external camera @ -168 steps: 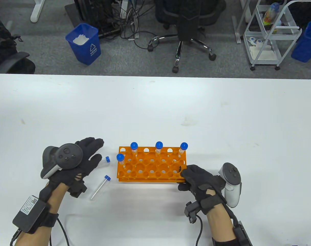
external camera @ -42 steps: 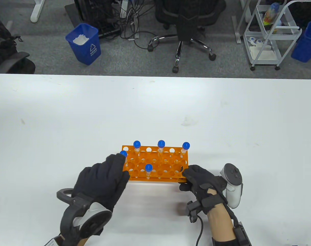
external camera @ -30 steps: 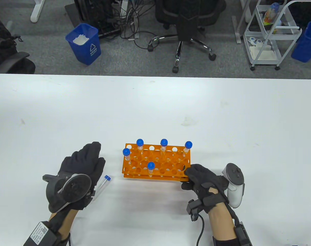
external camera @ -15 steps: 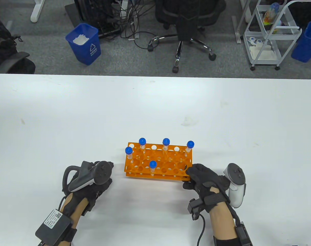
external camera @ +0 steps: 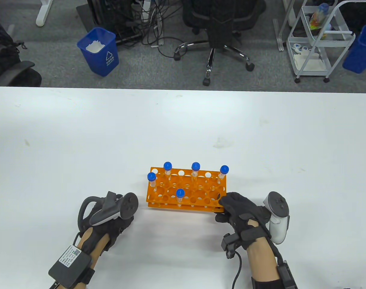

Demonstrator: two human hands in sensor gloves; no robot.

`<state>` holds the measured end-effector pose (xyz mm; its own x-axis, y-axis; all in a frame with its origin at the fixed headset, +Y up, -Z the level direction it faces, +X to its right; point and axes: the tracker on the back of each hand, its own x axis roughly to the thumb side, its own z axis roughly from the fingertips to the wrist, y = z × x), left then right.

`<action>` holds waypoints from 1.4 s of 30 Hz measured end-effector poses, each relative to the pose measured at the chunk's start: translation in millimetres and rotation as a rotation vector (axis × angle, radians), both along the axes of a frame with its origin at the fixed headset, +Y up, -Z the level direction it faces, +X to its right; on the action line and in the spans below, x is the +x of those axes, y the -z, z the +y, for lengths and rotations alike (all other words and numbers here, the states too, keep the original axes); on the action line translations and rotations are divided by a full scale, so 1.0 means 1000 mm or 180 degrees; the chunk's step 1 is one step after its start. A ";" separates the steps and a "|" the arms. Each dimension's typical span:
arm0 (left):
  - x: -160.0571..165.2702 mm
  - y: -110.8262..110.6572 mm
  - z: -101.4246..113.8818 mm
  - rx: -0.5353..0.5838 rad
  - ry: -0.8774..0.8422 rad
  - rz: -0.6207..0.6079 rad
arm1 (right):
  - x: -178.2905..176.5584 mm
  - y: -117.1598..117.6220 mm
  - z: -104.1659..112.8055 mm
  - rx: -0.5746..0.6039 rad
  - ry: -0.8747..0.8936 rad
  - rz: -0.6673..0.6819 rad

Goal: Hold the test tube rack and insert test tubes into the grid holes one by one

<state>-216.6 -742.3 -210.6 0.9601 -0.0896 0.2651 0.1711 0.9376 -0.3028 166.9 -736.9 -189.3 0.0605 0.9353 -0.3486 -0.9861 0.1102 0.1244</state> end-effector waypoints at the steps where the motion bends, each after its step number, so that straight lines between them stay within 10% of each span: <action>1: 0.000 0.000 0.000 -0.0001 0.0004 -0.0006 | 0.000 0.000 0.000 -0.0002 -0.0003 0.0004; 21: -0.004 0.000 0.017 0.0341 -0.0273 0.0036 | 0.001 0.000 -0.001 -0.0029 -0.0015 -0.0012; 31: -0.034 -0.034 0.113 0.1718 -0.2004 0.0153 | 0.000 0.000 -0.002 -0.0054 -0.0020 -0.0016; 42: -0.019 -0.071 0.137 0.2811 -0.3099 -0.0239 | -0.001 0.000 -0.003 -0.0058 -0.0022 0.0004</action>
